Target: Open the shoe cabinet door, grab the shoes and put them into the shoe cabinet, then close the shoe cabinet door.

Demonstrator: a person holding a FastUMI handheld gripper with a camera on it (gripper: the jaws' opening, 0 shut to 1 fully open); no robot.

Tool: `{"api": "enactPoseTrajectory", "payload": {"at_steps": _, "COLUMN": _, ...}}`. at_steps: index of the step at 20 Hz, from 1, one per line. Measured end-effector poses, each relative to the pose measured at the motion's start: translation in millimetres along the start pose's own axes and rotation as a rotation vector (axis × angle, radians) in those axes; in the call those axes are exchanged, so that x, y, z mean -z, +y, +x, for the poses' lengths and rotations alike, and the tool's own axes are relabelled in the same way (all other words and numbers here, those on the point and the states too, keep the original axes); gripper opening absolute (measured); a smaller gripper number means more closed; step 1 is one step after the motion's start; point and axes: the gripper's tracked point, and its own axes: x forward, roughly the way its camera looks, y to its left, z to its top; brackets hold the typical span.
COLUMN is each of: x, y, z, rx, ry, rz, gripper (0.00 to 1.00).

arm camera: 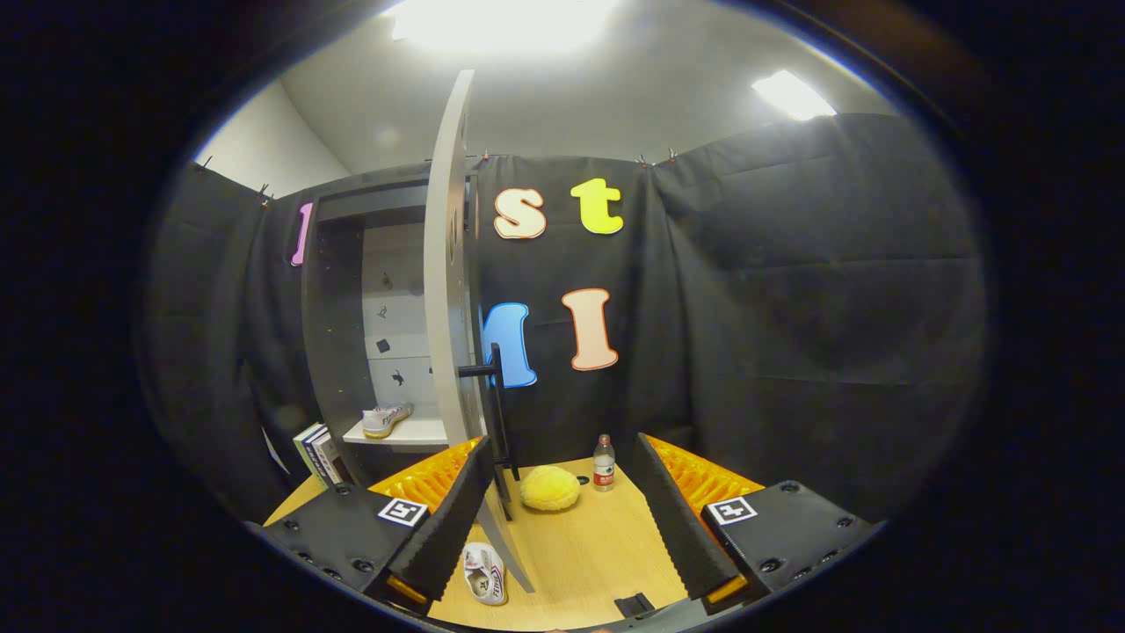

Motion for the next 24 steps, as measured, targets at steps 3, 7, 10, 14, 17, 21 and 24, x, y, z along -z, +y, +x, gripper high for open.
{"api": "enactPoseTrajectory", "payload": {"at_steps": 3, "x": 10.3, "y": 16.0, "z": -11.1, "rx": -0.033, "ry": 0.011, "rz": -0.015, "gripper": 0.97}}
{"api": "enactPoseTrajectory", "payload": {"at_steps": 7, "x": 36.1, "y": 60.0, "z": -22.1, "rx": -0.165, "ry": 0.092, "rz": 0.002, "gripper": 0.98}}
{"api": "enactPoseTrajectory", "payload": {"at_steps": 10, "x": 54.5, "y": 91.0, "z": -24.3, "rx": -0.248, "ry": 0.145, "rz": -0.046, "gripper": 0.98}}
{"api": "enactPoseTrajectory", "payload": {"at_steps": 14, "x": 76.5, "y": 142.2, "z": -26.2, "rx": -0.382, "ry": 0.198, "rz": -0.067, "gripper": 0.98}}
{"api": "enactPoseTrajectory", "payload": {"at_steps": 17, "x": 124.5, "y": 187.3, "z": -20.3, "rx": -0.455, "ry": 0.291, "rz": -0.087, "gripper": 0.98}}
{"api": "enactPoseTrajectory", "payload": {"at_steps": 21, "x": 193.7, "y": 203.1, "z": 11.4, "rx": -0.454, "ry": 0.411, "rz": -0.140, "gripper": 0.98}}
{"api": "enactPoseTrajectory", "payload": {"at_steps": 24, "x": 245.3, "y": 211.7, "z": 22.8, "rx": -0.449, "ry": 0.531, "rz": -0.161, "gripper": 0.98}}
